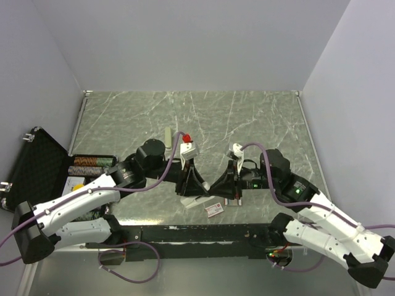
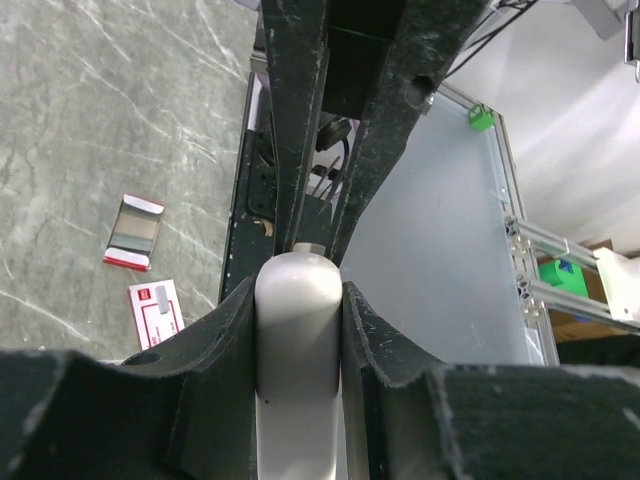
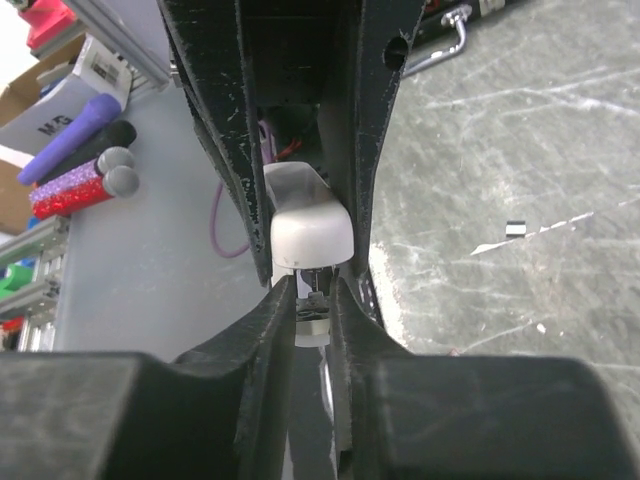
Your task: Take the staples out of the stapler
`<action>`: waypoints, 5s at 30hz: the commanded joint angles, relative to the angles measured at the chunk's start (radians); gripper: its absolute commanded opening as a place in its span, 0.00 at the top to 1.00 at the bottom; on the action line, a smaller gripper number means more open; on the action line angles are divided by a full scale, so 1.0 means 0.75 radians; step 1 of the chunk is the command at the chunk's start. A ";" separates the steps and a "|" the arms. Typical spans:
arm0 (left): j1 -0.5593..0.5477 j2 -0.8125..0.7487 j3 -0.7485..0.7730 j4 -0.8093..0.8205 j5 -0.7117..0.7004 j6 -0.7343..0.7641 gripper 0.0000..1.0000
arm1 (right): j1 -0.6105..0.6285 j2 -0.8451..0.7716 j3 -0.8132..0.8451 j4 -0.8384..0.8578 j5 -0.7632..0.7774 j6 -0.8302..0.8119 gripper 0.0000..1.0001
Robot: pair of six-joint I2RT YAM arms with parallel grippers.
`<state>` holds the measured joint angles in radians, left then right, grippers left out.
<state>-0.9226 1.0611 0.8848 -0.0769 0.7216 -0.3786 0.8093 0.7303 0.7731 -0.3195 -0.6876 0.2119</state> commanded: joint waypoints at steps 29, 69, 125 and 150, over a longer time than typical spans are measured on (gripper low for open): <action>0.025 -0.042 0.017 0.675 -0.535 -0.170 0.99 | 0.244 -0.055 -0.335 0.342 0.062 0.264 1.00; 0.030 -0.089 -0.114 0.632 -0.606 -0.154 0.99 | 0.244 0.088 0.288 -0.057 0.861 0.020 1.00; 0.030 0.262 -0.243 0.806 -1.449 -0.195 0.99 | 0.238 0.765 -0.094 0.951 0.733 0.257 1.00; 0.083 0.526 -0.241 0.839 -1.627 -0.211 0.99 | 0.152 1.072 -0.227 1.412 0.473 0.583 1.00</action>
<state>-0.8742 1.4441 0.6743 0.4061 -0.4850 -0.4950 0.8955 1.5482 0.5941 0.5827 -0.1745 0.5835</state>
